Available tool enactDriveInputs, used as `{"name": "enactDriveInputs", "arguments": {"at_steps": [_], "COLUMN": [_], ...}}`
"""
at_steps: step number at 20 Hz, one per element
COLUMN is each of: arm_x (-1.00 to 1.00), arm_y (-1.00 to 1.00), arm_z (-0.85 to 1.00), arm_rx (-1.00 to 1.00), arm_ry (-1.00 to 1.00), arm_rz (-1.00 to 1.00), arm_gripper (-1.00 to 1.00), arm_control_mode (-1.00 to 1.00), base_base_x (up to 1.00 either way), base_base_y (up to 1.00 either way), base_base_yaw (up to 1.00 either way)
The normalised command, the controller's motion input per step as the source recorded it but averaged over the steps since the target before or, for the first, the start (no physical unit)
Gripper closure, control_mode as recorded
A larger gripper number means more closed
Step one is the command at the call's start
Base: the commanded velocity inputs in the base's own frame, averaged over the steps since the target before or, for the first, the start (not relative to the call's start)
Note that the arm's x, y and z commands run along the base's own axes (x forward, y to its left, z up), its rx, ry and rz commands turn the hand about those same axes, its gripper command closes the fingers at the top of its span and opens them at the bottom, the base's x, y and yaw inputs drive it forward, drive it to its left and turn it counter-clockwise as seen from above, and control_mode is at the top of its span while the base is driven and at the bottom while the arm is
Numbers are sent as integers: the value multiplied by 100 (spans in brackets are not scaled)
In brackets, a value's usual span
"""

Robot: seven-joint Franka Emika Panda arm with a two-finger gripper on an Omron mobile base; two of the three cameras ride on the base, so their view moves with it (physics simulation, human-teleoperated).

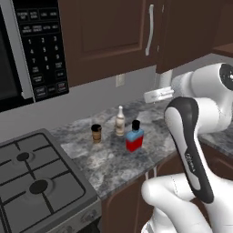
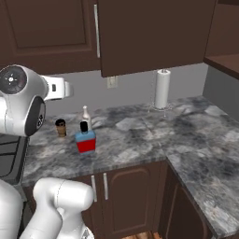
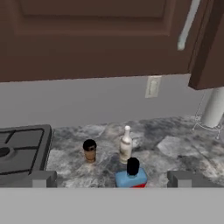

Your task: Sort all alcoholic drinks to one cabinet, and non-alcoholic drinks to the other.

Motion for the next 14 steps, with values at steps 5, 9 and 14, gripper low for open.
{"name": "enactDriveInputs", "arguments": {"at_steps": [5,9,14], "arm_x": [0,6,21], "arm_y": [63,64,56], "arm_z": [-52,-45,-38], "arm_rx": [-5,-3,-4], "arm_ry": [10,14,17], "arm_rz": [7,6,3], "arm_gripper": [-100,-100,-100], "arm_control_mode": [-100,-100,-100], "base_base_x": [0,0,0], "base_base_y": [0,0,0], "base_base_yaw": [0,0,0]}}
